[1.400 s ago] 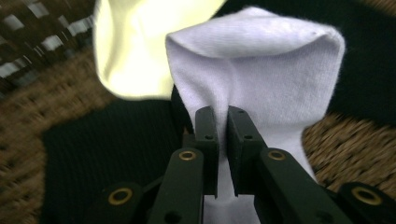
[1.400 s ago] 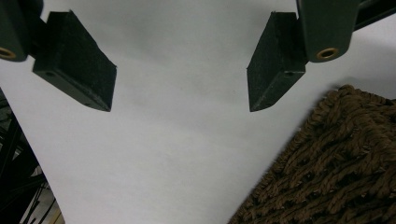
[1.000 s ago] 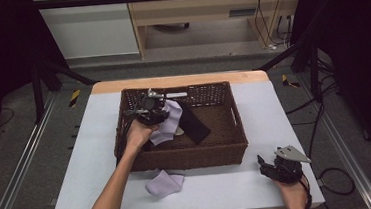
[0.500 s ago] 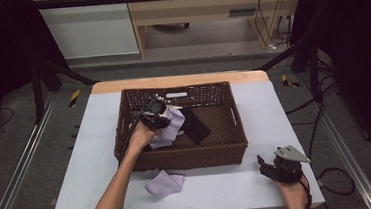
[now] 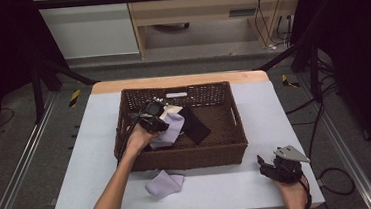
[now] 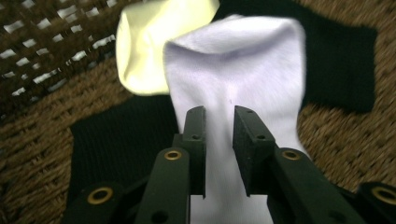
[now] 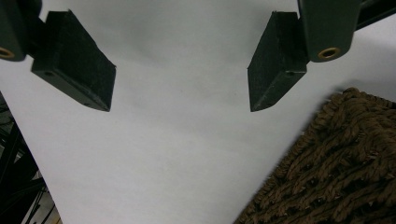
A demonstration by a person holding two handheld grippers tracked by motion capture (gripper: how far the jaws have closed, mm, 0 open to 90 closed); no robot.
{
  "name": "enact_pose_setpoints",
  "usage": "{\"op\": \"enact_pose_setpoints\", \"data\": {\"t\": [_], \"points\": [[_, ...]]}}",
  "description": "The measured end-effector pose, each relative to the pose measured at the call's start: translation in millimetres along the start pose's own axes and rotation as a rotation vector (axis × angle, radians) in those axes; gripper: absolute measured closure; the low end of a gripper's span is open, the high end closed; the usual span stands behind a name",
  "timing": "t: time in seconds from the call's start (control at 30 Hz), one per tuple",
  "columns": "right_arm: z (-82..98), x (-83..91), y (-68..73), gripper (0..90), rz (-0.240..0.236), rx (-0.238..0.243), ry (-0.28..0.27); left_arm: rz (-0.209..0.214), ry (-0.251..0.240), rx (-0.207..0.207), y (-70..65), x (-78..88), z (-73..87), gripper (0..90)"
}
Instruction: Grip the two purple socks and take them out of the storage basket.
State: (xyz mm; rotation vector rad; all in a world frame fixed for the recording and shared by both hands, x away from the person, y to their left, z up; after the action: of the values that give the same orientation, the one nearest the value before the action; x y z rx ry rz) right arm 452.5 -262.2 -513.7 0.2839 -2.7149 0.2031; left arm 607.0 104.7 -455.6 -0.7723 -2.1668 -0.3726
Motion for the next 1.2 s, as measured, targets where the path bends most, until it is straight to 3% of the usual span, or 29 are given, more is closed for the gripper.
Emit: {"op": "enact_pose_setpoints", "data": {"t": [0.13,0.23,0.33,0.4,0.5,0.57,0.63,0.73,0.77,0.8,0.83,0.87,0.93,1.0,1.03,1.07,1.13,1.2], "points": [[-0.1,0.5,0.5,23.7,0.002,0.000,-0.003,-0.011,0.032,-0.003,-0.2,-2.9,2.3,77.5],[-0.1,0.5,0.6,23.7,0.001,0.000,-0.003,0.006,0.075,-0.002,-1.6,-7.7,6.0,63.1],[-0.1,0.5,0.6,23.7,0.001,0.000,-0.003,0.001,0.112,-0.005,-2.9,-11.7,9.3,58.2],[-0.1,0.5,0.6,23.6,0.002,0.000,-0.004,-0.002,0.144,-0.008,-2.4,-13.2,11.7,63.0],[-0.2,0.9,0.5,23.7,0.003,0.006,-0.006,-0.004,0.170,0.002,-1.7,-12.7,13.5,78.4],[-0.3,1.1,0.7,23.7,0.002,0.003,-0.008,-0.022,0.133,0.000,-1.6,-7.4,10.5,89.0],[-0.2,0.8,0.5,23.7,0.003,0.004,-0.007,-0.018,0.106,0.007,-1.0,-4.4,9.3,89.1],[-0.2,0.9,0.6,23.7,0.004,0.007,-0.007,-0.059,0.082,0.003,1.1,-3.6,6.7,89.1],[-0.3,1.0,0.6,23.7,0.005,0.008,-0.009,-0.080,0.064,0.001,1.8,-4.2,5.5,87.1],[-0.3,1.1,0.6,23.7,0.005,0.008,-0.010,-0.085,0.062,0.008,2.1,-6.1,6.1,65.4],[-0.3,1.1,0.7,23.7,0.004,0.007,-0.009,-0.054,0.115,0.031,1.2,-11.0,10.7,49.1],[-0.2,1.0,0.7,23.7,0.005,0.005,-0.008,-0.026,0.160,0.037,-0.1,-14.4,14.8,48.7],[-0.1,0.8,0.6,23.7,0.005,0.005,-0.005,0.000,0.196,0.041,-1.9,-17.8,18.1,45.2],[-0.2,0.9,0.5,23.7,0.004,0.009,-0.007,-0.010,0.216,0.036,-1.3,-17.4,19.1,51.6],[-0.3,1.1,0.6,23.7,0.005,0.008,-0.009,-0.009,0.220,0.033,-0.8,-16.9,19.3,62.5],[-0.4,1.3,0.7,23.7,0.004,0.006,-0.010,-0.002,0.218,0.040,-1.1,-16.2,19.1,67.2],[-0.4,1.3,0.7,23.7,0.004,0.005,-0.010,-0.009,0.193,0.030,-1.9,-12.6,16.6,81.0],[-0.3,1.3,0.5,23.7,0.005,0.004,-0.009,-0.013,0.147,0.032,-1.4,-7.9,13.1,82.8]]}}
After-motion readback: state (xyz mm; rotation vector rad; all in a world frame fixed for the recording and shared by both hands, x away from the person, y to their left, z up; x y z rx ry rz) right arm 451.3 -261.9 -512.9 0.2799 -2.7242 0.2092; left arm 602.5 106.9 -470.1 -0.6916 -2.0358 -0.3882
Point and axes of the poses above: each handheld gripper's, and its own axes: x roughly backward along the jaws, z roughly out of its underside, y roughly to its left, the point moved 5 cm from there along -x, roughly forward along the jaws, and after that the axes turned 9 degrees about -y, right-handed, at the moved point
